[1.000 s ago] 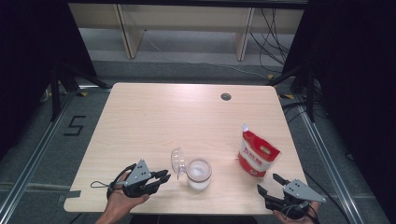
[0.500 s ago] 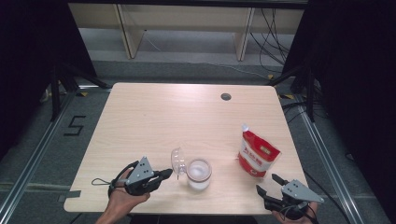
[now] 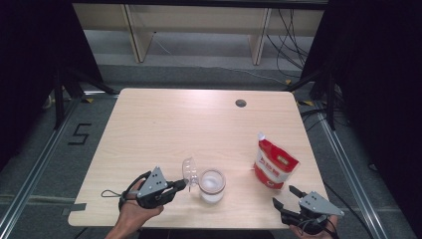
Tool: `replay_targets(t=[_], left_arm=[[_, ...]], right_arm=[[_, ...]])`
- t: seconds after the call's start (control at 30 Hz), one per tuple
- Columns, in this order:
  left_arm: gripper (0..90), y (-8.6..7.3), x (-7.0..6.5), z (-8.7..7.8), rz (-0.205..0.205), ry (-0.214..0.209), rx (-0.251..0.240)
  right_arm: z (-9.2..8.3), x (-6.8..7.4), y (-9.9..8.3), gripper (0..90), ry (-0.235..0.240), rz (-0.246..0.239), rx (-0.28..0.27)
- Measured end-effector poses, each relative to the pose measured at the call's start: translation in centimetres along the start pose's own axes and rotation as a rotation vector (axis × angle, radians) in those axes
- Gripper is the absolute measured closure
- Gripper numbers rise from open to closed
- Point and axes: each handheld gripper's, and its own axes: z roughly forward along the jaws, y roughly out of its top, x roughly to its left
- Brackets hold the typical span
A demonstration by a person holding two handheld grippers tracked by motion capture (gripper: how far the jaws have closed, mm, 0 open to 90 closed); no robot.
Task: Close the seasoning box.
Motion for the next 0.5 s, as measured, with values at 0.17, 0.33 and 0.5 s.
replay_targets(t=[0.17, 0.33, 0.5], left_arm=[[89.0, 0.20, -0.03, 0.17, 0.019, -0.003, -0.008], [88.9, 0.32, -0.25, 0.38, 0.007, -0.009, -0.013], [88.5, 0.41, -0.39, 0.56, 0.017, -0.015, -0.006]], right_arm=[[0.04, 0.10, -0.03, 30.4, -0.002, 0.007, 0.002], [0.11, 0.12, -0.03, 30.5, -0.001, 0.002, -0.004], [0.03, 0.26, -0.02, 30.5, -0.001, 0.013, 0.005]])
